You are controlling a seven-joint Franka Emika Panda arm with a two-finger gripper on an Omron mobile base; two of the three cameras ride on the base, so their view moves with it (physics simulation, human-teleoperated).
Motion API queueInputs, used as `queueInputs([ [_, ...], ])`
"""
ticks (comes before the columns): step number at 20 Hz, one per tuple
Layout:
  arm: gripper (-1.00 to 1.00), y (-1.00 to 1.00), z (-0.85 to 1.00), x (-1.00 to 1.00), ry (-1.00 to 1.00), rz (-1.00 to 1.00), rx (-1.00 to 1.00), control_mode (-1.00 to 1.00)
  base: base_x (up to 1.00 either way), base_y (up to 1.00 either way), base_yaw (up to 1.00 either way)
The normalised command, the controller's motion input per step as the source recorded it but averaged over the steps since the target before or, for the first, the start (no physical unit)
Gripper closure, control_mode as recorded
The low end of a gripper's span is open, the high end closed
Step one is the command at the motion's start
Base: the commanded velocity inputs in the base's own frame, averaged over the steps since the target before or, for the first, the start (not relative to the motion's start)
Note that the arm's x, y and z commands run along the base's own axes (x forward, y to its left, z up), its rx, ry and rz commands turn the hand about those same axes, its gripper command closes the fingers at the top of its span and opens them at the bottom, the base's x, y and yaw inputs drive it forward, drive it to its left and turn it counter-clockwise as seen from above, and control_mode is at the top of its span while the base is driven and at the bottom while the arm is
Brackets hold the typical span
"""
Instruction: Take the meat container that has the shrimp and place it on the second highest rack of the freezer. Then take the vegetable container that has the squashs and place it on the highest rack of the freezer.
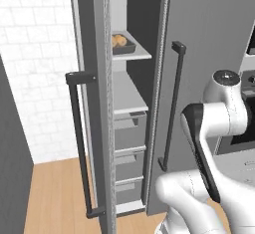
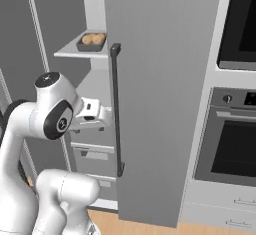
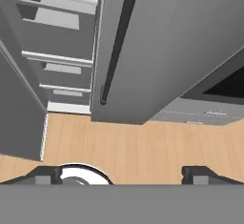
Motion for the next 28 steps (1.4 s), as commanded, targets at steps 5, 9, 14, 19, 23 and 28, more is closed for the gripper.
queueInputs([
  [5,-1.00,0.00,0.00,0.00,0.00,0.00,0.00,1.00,-0.19,-0.35,-0.02],
  [9,-1.00,0.00,0.00,0.00,0.00,0.00,0.00,1.00,-0.60,-0.99,-0.04],
  [14,-1.00,0.00,0.00,0.00,0.00,0.00,0.00,1.00,-0.53,-1.00,-0.17],
  [19,-1.00,0.00,0.00,0.00,0.00,0.00,0.00,1.00,0.12,-0.77,-0.53],
  [23,-1.00,0.00,0.00,0.00,0.00,0.00,0.00,1.00,0.56,-0.91,-0.48],
  [28,-1.00,0.00,0.00,0.00,0.00,0.00,0.00,1.00,0.99,-1.00,-0.27],
])
